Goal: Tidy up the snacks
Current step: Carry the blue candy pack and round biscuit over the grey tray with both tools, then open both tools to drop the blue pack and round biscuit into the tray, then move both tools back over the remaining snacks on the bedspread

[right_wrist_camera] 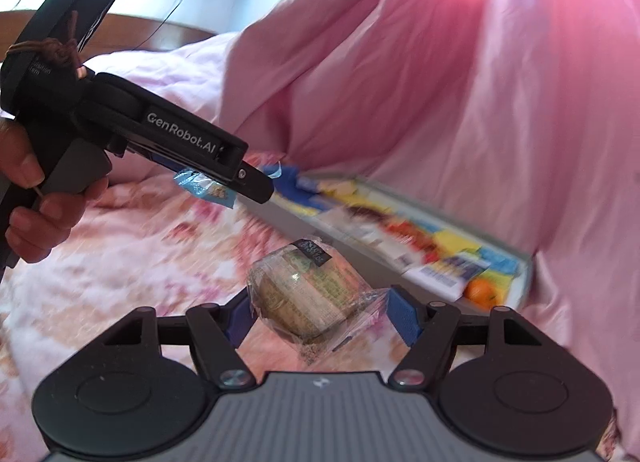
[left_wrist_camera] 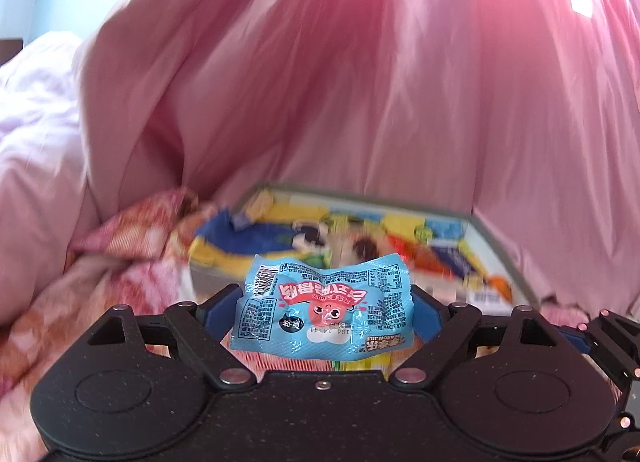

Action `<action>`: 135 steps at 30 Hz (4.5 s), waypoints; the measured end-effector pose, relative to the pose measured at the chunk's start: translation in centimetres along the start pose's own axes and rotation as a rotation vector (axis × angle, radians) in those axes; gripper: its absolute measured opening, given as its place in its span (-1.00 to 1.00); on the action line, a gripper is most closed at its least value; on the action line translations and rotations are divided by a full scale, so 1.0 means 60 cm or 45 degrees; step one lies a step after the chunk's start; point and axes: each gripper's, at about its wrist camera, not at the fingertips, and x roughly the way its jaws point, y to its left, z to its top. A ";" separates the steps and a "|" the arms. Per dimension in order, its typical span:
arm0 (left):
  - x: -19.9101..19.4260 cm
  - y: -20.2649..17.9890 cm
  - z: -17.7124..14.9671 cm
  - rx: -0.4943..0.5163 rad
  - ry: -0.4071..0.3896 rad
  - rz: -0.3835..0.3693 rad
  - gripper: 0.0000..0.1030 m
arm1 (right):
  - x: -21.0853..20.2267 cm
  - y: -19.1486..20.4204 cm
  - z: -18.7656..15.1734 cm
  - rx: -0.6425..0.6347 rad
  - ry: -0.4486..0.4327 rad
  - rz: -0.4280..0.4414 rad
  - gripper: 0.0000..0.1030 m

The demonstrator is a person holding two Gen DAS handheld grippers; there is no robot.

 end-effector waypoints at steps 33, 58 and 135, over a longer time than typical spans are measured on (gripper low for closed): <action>0.239 -0.115 0.103 0.052 0.209 0.127 0.70 | 0.135 -0.194 0.015 0.433 0.028 -0.287 0.43; 0.247 -0.092 0.106 -0.100 0.314 0.137 0.75 | 0.144 -0.203 0.017 0.516 0.004 -0.283 0.76; -0.144 0.043 -0.171 0.102 0.465 0.171 0.93 | -0.116 0.092 -0.054 0.445 0.559 -0.244 1.00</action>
